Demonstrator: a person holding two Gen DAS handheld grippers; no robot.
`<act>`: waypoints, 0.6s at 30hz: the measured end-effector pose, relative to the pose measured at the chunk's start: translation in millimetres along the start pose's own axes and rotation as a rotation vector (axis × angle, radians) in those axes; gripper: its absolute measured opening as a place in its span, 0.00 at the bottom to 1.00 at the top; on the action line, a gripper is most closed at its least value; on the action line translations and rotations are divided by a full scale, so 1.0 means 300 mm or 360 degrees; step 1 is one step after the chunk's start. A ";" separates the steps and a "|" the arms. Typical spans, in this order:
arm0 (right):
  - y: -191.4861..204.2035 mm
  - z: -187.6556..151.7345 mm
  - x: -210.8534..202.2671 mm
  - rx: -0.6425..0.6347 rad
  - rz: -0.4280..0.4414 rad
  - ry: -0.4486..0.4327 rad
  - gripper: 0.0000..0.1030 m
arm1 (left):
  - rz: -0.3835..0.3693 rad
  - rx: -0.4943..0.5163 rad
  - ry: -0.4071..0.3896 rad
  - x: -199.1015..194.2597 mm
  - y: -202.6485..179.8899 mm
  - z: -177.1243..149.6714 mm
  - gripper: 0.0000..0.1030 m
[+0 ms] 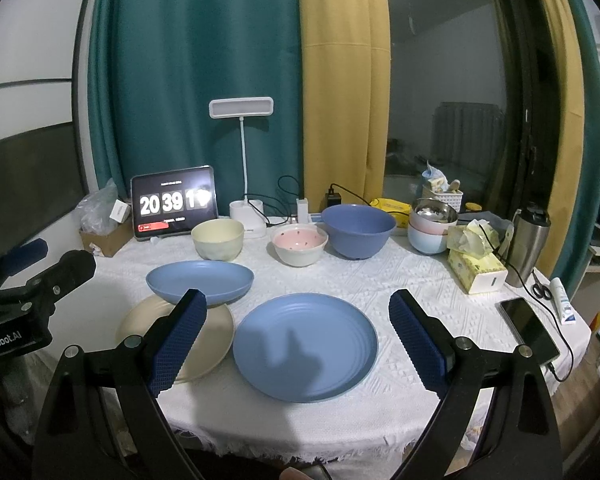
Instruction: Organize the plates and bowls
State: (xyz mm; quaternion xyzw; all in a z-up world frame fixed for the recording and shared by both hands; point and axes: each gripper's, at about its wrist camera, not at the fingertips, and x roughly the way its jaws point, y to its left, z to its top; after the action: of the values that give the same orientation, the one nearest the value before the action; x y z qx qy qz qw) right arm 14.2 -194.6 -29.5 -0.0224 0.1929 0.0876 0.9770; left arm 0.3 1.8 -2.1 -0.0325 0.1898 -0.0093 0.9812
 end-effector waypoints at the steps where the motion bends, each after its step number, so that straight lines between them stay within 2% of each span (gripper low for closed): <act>1: 0.000 0.000 0.000 0.0000 0.0001 0.0000 0.92 | 0.0000 0.0001 0.0000 0.000 0.000 0.000 0.99; 18: -0.008 -0.005 -0.001 0.0006 0.0001 0.0003 0.92 | 0.0003 0.0004 -0.0003 -0.002 -0.009 -0.004 0.99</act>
State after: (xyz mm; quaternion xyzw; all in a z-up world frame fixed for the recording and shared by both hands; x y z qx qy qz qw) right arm 13.9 -197.2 -30.7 -0.0206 0.1939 0.0877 0.9769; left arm -0.9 -0.9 -2.8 -0.0312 0.1890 -0.0085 0.9814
